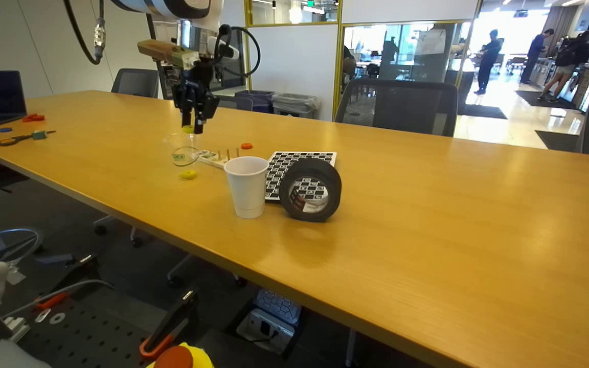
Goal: Put the orange rings in the white cup and put the yellow rings in the clear cup
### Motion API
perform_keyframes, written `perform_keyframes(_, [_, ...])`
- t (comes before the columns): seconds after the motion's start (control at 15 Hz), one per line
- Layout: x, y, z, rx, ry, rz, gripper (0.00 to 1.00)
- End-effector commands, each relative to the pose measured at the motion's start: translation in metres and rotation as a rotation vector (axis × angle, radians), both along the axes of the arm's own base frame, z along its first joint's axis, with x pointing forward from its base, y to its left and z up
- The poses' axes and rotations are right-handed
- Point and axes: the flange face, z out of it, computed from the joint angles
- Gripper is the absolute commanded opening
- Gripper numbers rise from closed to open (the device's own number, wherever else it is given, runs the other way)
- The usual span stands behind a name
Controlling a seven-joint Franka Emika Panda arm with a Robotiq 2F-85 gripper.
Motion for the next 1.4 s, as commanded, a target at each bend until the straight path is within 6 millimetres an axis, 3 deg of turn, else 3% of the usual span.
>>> perform_keyframes(0.0, [-0.010, 0.005, -0.002, 0.042, -0.012, 0.088, 0.20])
perform_keyframes(0.87, [0.000, 0.026, -0.017, 0.059, -0.050, 0.204, 0.21])
perform_keyframes(0.93, [0.001, 0.027, -0.018, 0.051, -0.057, 0.193, 0.39])
perform_keyframes(1.0, [0.002, 0.027, -0.019, 0.040, -0.065, 0.187, 0.67])
perform_keyframes(1.07, [0.004, 0.026, -0.019, 0.029, -0.078, 0.182, 0.68])
perform_keyframes(1.33, [0.011, 0.014, -0.003, 0.002, -0.136, 0.176, 0.97])
